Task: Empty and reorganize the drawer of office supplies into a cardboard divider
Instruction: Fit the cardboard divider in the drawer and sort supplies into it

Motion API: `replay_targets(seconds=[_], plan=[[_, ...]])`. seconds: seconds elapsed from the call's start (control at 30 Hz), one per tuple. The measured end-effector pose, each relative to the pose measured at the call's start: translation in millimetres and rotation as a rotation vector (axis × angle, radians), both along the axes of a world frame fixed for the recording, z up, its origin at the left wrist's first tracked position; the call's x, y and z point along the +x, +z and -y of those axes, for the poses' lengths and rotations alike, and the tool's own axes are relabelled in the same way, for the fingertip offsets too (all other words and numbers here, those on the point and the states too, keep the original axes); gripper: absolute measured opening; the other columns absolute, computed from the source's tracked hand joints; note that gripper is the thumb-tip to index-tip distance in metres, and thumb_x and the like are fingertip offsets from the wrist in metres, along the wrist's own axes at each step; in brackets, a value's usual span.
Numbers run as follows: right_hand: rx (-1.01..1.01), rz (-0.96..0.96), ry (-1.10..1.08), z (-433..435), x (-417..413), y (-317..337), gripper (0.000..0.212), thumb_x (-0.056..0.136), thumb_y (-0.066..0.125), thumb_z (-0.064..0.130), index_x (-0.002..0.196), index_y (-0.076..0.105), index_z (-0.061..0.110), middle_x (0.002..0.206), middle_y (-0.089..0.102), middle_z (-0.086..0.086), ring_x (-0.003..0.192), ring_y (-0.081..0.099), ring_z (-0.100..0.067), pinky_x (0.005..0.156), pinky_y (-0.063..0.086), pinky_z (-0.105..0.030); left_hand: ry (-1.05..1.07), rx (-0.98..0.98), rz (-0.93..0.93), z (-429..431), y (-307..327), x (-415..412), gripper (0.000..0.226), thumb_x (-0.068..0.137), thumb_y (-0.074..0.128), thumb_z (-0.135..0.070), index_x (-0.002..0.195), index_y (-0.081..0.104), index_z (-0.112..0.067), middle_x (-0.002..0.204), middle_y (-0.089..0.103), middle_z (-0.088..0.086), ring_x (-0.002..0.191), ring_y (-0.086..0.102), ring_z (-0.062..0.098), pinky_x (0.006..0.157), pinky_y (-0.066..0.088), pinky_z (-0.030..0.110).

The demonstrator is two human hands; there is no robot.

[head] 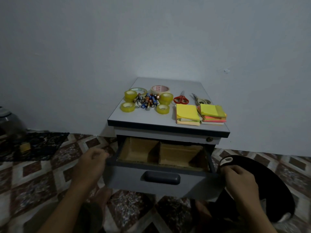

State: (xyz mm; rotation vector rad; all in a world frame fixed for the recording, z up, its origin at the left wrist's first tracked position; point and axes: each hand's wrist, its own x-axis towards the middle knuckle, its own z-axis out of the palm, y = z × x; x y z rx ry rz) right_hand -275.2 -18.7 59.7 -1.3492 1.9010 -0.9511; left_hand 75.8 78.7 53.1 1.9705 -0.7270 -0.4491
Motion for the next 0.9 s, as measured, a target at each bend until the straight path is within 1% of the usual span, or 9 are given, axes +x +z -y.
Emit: replay_targets(seconds=[0.1, 0.23, 0.33, 0.4, 0.47, 0.53, 0.67, 0.83, 0.9], plan=[[0.059, -0.131, 0.062, -15.3, -7.8, 15.9, 0.028, 0.092, 0.056, 0.028, 0.072, 0.07, 0.014, 0.073, 0.066, -0.004, 0.072, 0.059, -0.024, 0.072, 0.049, -0.036, -0.02, 0.138, 0.062, -14.2, 6.2, 6.4, 0.024, 0.092, 0.06, -0.029, 0.076, 0.071, -0.013, 0.083, 0.069, 0.008, 0.078, 0.061, 0.025, 0.076, 0.051, 0.041], [0.039, -0.179, 0.112, -12.6, -1.3, 26.9, 0.03, 0.088, 0.058, 0.031, 0.068, 0.069, 0.012, 0.066, 0.068, -0.007, 0.066, 0.063, -0.026, 0.067, 0.054, -0.037, -0.112, 0.13, 0.034, -11.3, 19.3, 1.5, 0.02, 0.093, 0.06, -0.021, 0.075, 0.064, -0.012, 0.084, 0.067, 0.016, 0.081, 0.062, 0.031, 0.074, 0.047, 0.038], [0.066, -0.178, 0.234, 4.7, 10.7, 25.8, 0.02, 0.092, 0.058, 0.037, 0.09, 0.065, 0.019, 0.085, 0.066, -0.005, 0.078, 0.063, -0.023, 0.079, 0.057, -0.044, -0.219, 0.135, -0.015, 11.6, 19.7, 3.9, 0.016, 0.095, 0.063, -0.03, 0.102, 0.068, -0.016, 0.105, 0.065, 0.004, 0.095, 0.058, 0.022, 0.087, 0.048, 0.037], [0.187, -0.115, 0.349, 15.9, 18.7, 23.2, 0.033, 0.092, 0.058, 0.042, 0.113, 0.057, 0.017, 0.102, 0.064, -0.008, 0.09, 0.063, -0.025, 0.085, 0.056, -0.049, -0.295, 0.176, -0.139, 28.9, 12.2, 7.7, 0.046, 0.096, 0.062, -0.038, 0.133, 0.058, -0.012, 0.124, 0.061, 0.005, 0.104, 0.057, 0.02, 0.089, 0.046, 0.033], [0.251, -0.107, 0.402, 23.7, 24.5, 20.2, 0.052, 0.09, 0.059, 0.045, 0.13, 0.047, 0.014, 0.114, 0.06, -0.01, 0.099, 0.062, -0.026, 0.09, 0.054, -0.049, -0.384, 0.197, -0.29, 37.8, 3.4, 8.2, 0.064, 0.093, 0.063, -0.047, 0.145, 0.046, -0.015, 0.129, 0.061, 0.004, 0.107, 0.061, 0.021, 0.091, 0.051, 0.034], [0.23, -0.13, 0.4, 21.0, 29.2, 21.8, 0.052, 0.091, 0.059, 0.042, 0.133, 0.044, 0.014, 0.112, 0.058, -0.006, 0.096, 0.059, -0.023, 0.085, 0.053, -0.042, -0.411, 0.218, -0.285, 41.8, -6.4, 12.9, 0.086, 0.083, 0.067, -0.059, 0.154, 0.031, -0.024, 0.145, 0.051, 0.003, 0.123, 0.056, 0.025, 0.105, 0.046, 0.042], [0.184, -0.194, 0.349, 7.2, 25.8, 24.2, 0.047, 0.094, 0.059, 0.034, 0.133, 0.045, 0.013, 0.103, 0.049, -0.003, 0.081, 0.049, -0.015, 0.068, 0.041, -0.032, -0.44, 0.202, -0.255, 38.7, -7.5, 20.6, 0.09, 0.087, 0.068, -0.05, 0.157, 0.011, -0.042, 0.162, 0.028, -0.001, 0.14, 0.039, 0.028, 0.115, 0.035, 0.048], [0.169, -0.242, 0.327, -11.9, 18.8, 26.1, 0.059, 0.09, 0.062, 0.037, 0.142, 0.041, 0.017, 0.133, 0.055, -0.016, 0.106, 0.056, -0.029, 0.089, 0.049, -0.042, -0.517, 0.263, -0.102, 23.7, -5.9, 22.5, 0.095, 0.089, 0.067, -0.048, 0.159, 0.004, -0.034, 0.165, 0.018, 0.001, 0.147, 0.026, 0.025, 0.121, 0.024, 0.042], [0.162, -0.259, 0.313, -19.1, 15.8, 26.7, 0.06, 0.089, 0.063, 0.038, 0.142, 0.042, 0.019, 0.132, 0.057, -0.014, 0.111, 0.058, -0.032, 0.094, 0.05, -0.045, -0.552, 0.301, -0.09, 17.0, -5.7, 23.3, 0.099, 0.085, 0.067, -0.055, 0.158, 0.003, -0.037, 0.165, 0.017, 0.0, 0.148, 0.026, 0.024, 0.121, 0.025, 0.043]])
